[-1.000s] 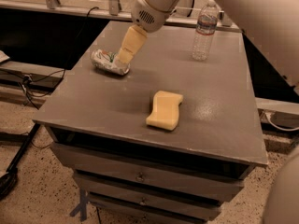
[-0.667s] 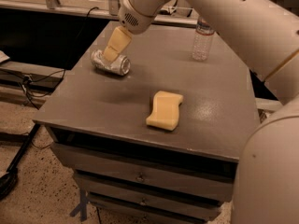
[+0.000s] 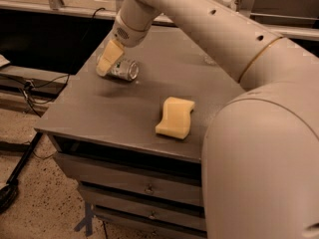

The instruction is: Place 7up can upright

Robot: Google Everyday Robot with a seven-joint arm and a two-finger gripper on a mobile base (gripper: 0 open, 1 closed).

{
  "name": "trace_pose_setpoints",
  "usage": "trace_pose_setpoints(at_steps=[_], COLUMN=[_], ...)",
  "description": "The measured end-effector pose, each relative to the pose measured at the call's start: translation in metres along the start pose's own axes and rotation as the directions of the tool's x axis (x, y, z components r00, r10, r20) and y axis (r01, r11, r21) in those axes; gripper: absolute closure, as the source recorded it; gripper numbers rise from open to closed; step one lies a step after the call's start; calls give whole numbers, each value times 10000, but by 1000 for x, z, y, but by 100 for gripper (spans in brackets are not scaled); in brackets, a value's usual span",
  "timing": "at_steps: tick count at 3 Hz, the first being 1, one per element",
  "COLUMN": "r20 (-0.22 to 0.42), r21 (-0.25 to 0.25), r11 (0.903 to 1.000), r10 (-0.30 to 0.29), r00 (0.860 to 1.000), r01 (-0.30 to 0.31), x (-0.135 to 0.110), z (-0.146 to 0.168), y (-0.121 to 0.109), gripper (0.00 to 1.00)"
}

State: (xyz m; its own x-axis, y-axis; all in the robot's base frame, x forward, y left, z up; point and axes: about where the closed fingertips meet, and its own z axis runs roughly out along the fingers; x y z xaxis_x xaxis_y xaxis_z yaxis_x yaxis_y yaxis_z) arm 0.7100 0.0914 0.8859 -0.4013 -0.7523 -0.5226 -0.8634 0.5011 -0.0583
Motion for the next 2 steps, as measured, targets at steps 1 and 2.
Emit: trace_pose_setpoints(at_steps=[1, 2], r20=[-460, -682], r21=[81, 89], r11=[9999, 9999], r10=[91, -99], r00=[9989, 9976], r01=[-87, 105], x=[3, -3], z=[25, 37], y=[-4, -1], gripper=[0, 0])
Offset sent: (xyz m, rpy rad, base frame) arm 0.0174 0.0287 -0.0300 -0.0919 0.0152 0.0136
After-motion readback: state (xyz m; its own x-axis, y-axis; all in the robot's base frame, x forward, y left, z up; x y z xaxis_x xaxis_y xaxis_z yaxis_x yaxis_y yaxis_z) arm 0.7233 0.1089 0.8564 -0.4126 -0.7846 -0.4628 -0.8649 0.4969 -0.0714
